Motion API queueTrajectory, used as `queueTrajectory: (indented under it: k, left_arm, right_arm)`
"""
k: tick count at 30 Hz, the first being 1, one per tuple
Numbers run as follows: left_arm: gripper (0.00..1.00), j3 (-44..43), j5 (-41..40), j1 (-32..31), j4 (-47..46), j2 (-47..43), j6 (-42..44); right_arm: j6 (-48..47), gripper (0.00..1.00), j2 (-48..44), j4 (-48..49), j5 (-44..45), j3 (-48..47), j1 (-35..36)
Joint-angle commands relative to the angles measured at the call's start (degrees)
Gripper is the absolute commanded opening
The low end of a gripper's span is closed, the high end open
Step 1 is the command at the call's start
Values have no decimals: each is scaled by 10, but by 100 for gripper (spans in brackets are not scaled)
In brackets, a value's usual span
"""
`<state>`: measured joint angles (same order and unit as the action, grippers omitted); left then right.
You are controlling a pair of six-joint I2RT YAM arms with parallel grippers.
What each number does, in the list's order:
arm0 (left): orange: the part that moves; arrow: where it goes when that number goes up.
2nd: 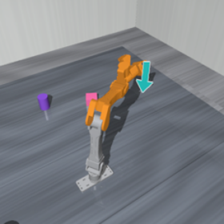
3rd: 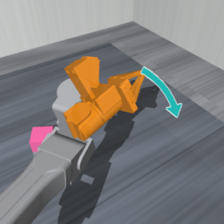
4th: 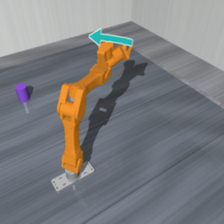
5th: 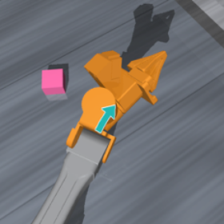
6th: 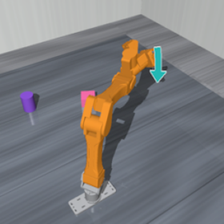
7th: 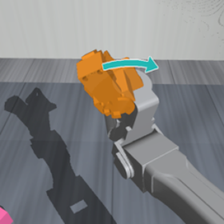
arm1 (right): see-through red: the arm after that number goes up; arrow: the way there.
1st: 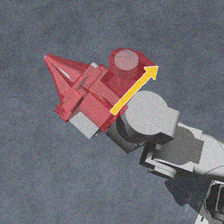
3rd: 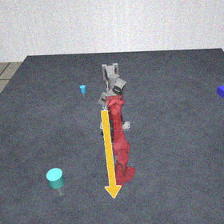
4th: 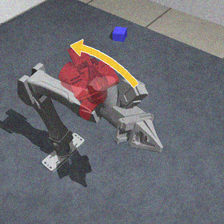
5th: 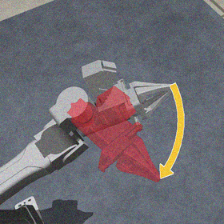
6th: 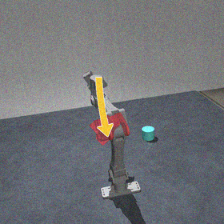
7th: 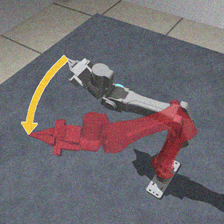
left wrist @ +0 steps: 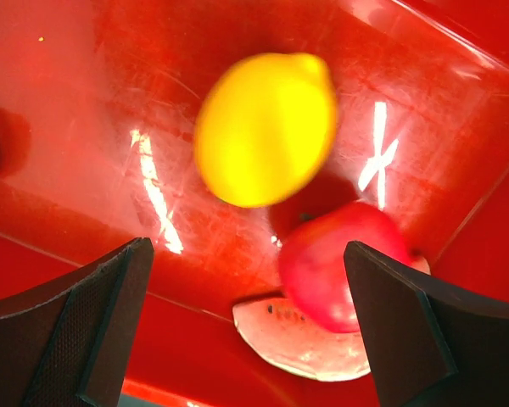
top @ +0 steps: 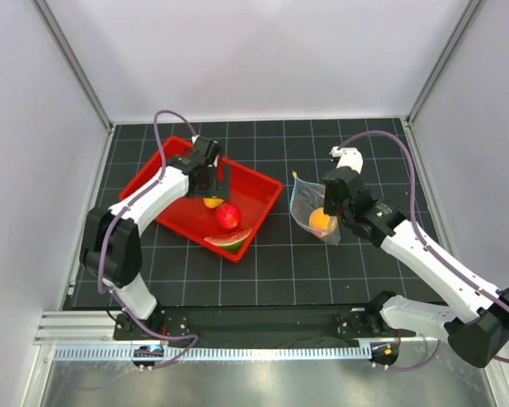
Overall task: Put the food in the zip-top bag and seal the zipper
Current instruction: Move the bin to the center of the board, then pick up the fake fruit from the bin.
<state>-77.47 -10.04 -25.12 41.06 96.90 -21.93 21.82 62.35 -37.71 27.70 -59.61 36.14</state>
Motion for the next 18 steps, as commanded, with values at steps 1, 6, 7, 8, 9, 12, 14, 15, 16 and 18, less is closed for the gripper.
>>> queueTrajectory:
  k: [1,6,7,8,9,12,14,15,16,18]
  left_arm:
    - [100,19,-18,1,-54,-26,6]
    - [100,3,25,9,-80,10,23]
    - [100,-4,22,9,-78,23,27]
    - [100,-9,20,9,-77,44,31]
    - [100,-19,16,9,-82,54,32]
    - [100,-28,41,9,-105,80,39]
    - [100,-33,64,9,-112,92,39]
    - [100,-36,88,9,-117,102,41]
    - [100,-40,96,9,-117,109,43]
    - [100,-52,98,9,-109,130,47]
  right_arm:
    - [4,1,-15,26,-8,3,-2]
    - [4,1,-14,26,-13,-1,-2]
    - [4,1,-14,26,-12,-1,-2]
    - [4,1,-15,26,-14,-2,-2]
    - [4,1,-15,26,-15,-4,-2]
    - [5,1,-14,26,-16,-6,-2]
    - [4,1,-12,26,-15,-6,-2]
    - [5,1,-11,26,-15,-7,-1]
    - [5,1,-9,26,-14,-7,-2]
    - [5,1,-7,26,-15,-8,-2]
